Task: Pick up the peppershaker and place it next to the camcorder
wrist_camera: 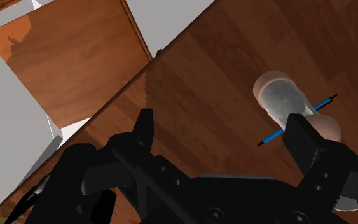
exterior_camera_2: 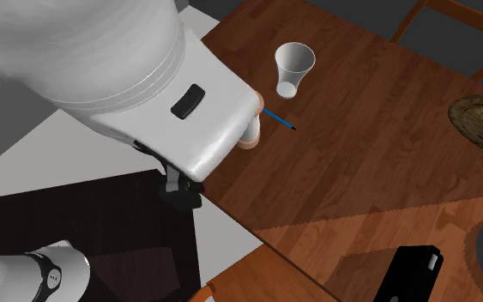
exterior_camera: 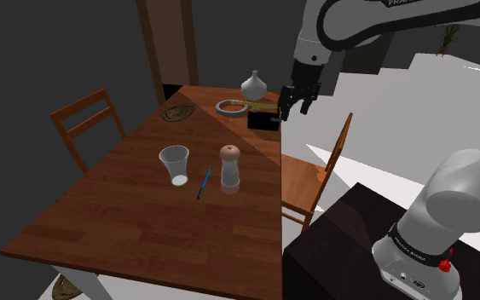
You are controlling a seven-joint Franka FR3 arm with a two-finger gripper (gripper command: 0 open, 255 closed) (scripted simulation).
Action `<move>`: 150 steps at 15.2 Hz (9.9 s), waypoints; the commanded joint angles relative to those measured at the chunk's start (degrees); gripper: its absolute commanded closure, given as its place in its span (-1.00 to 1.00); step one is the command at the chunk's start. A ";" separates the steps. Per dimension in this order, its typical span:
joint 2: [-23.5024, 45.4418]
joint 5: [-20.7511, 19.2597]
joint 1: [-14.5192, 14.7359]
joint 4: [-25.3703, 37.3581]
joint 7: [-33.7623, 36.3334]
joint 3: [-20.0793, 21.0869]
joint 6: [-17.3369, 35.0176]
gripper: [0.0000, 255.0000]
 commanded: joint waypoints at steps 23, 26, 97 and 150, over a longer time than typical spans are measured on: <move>33.36 -1.25 4.39 13.91 19.23 10.58 17.36 -1.00; 33.37 -1.25 4.39 13.92 19.23 10.58 17.36 -1.00; 34.33 -1.99 -0.30 51.05 13.96 6.50 -19.58 1.00; 62.50 -4.16 -13.21 59.43 -8.96 -1.44 -2.41 1.00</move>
